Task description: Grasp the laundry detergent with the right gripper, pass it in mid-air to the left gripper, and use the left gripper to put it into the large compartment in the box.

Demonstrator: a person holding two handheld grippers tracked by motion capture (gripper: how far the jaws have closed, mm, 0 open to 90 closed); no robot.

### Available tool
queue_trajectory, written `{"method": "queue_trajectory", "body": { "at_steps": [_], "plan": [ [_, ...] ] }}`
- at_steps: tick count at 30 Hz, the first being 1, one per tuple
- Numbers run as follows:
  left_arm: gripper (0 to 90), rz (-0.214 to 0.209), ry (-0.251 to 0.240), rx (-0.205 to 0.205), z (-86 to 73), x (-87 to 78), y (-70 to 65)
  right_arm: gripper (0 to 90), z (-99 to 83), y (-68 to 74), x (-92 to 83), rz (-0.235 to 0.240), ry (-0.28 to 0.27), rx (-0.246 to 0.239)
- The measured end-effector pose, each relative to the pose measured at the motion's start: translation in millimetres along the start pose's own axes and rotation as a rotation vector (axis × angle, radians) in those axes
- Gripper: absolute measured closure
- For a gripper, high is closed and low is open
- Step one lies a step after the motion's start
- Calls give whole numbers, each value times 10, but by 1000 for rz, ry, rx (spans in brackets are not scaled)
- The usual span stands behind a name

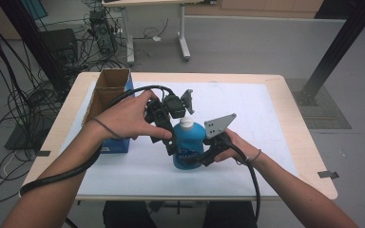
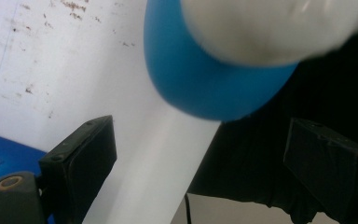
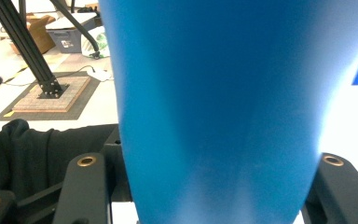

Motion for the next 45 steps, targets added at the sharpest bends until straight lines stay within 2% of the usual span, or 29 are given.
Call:
{"method": "queue_trajectory", "body": {
  "at_steps": [6, 17, 20, 29, 31, 33, 40, 45],
  "plan": [
    [96, 17, 16, 9, 28, -3, -31, 412, 44, 25, 59, 16, 0, -11],
    [47, 53, 0, 7, 77, -6, -47, 412, 96, 69, 159, 38, 8, -30],
    [50, 65, 15, 11, 85, -9, -39, 413, 99, 79, 180, 43, 8, -31],
    [72, 68, 18, 25, 116, 14, -69, 414, 103, 96, 214, 46, 17, -43],
    [73, 71, 33, 36, 119, 15, -70, 414, 104, 99, 215, 48, 18, -44],
    [73, 64, 35, 29, 118, 18, -77, 414, 106, 105, 212, 48, 17, -43],
    [81, 69, 47, 45, 119, 4, -86, 414, 110, 100, 212, 44, 12, -45],
    [85, 73, 38, 37, 123, 10, -92, 414, 103, 104, 218, 45, 16, -43]
  ]
}}
Point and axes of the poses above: each handheld gripper's, and its own axes: x roughly forward along the jaws, z roughly out of its top, y roughly to its left, the point moved 4 cm from there along x, roughly forward along the jaws, and after that the axes turned 3 degrees about x, right-handed, at the moved point
